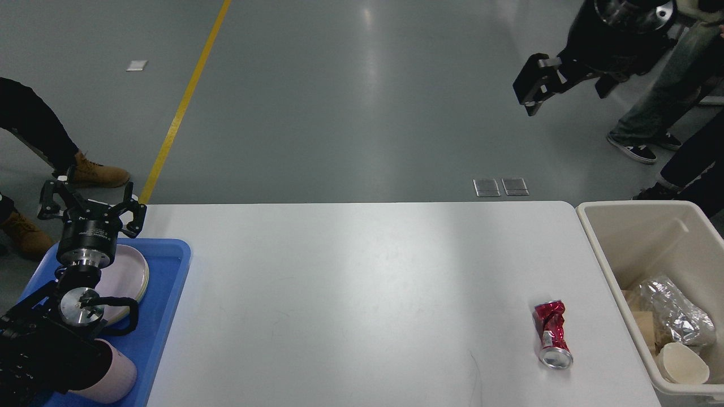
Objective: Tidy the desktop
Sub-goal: 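Raise the right gripper and bring it over the red can, then lower the right gripper onto the red can and grasp it, then lift the red can and carry it over the white bin, then lower the red can into the bin and release it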
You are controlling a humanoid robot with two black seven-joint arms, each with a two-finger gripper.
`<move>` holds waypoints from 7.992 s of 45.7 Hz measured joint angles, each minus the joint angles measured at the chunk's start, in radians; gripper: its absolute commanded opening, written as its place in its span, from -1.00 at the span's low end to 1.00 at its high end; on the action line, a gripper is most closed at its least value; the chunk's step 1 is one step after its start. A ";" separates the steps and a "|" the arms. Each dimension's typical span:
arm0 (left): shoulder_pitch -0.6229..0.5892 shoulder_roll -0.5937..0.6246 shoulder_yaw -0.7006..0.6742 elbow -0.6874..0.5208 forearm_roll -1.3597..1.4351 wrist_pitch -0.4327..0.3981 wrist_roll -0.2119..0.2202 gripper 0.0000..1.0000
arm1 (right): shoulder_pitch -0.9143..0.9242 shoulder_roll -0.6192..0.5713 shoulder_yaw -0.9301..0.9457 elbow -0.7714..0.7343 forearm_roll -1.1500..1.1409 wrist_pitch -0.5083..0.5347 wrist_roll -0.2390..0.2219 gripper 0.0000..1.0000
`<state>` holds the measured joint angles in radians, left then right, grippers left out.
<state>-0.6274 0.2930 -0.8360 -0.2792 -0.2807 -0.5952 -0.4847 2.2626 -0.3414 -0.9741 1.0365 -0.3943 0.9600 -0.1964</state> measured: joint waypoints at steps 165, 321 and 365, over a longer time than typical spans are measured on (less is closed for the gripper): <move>0.000 0.000 0.000 -0.001 0.000 0.000 0.000 0.92 | -0.961 -0.007 0.060 -0.013 -0.001 -0.481 -0.023 -1.00; 0.000 0.000 0.000 -0.001 0.000 0.000 0.000 0.92 | -1.419 -0.010 -0.046 -0.632 -0.153 -0.778 -0.026 -0.66; 0.000 0.000 0.000 0.000 0.000 0.000 0.000 0.92 | -1.128 -0.232 0.257 -0.574 -0.097 -0.785 -0.026 1.00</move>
<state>-0.6274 0.2930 -0.8360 -0.2797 -0.2806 -0.5952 -0.4847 1.1348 -0.5737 -0.7168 0.4621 -0.4911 0.1754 -0.2225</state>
